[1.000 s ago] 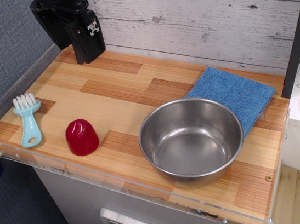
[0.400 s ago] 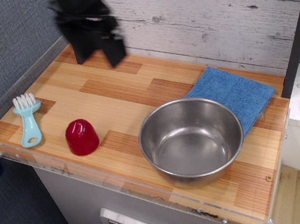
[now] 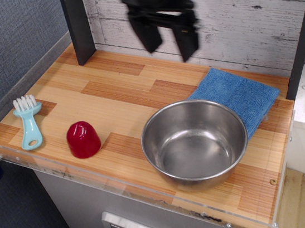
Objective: Move the cloth above the brush.
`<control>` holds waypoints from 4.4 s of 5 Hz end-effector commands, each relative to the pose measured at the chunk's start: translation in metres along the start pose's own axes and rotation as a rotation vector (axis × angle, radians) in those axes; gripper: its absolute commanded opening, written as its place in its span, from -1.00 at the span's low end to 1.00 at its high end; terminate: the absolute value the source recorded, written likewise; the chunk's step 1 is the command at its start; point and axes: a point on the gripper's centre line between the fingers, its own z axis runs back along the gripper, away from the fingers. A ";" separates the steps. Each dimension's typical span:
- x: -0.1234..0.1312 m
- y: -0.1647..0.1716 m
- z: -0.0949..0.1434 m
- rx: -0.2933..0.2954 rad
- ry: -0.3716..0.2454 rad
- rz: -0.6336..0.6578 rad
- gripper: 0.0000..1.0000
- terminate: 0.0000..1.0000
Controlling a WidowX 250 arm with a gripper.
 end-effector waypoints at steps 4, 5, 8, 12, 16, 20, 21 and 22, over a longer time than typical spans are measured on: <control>0.038 -0.033 -0.076 0.133 0.034 -0.026 1.00 -1.00; 0.049 -0.036 -0.092 0.155 0.043 -0.047 1.00 -1.00; 0.041 -0.033 -0.113 0.163 0.080 -0.039 1.00 -1.00; 0.021 0.000 -0.100 0.224 0.107 0.012 1.00 -1.00; 0.011 0.070 -0.107 0.254 0.141 0.123 1.00 -1.00; -0.046 0.163 -0.075 0.320 0.167 0.301 1.00 -1.00; -0.060 0.183 -0.065 0.345 0.172 0.346 1.00 -1.00; -0.070 0.198 -0.057 0.369 0.175 0.379 1.00 -1.00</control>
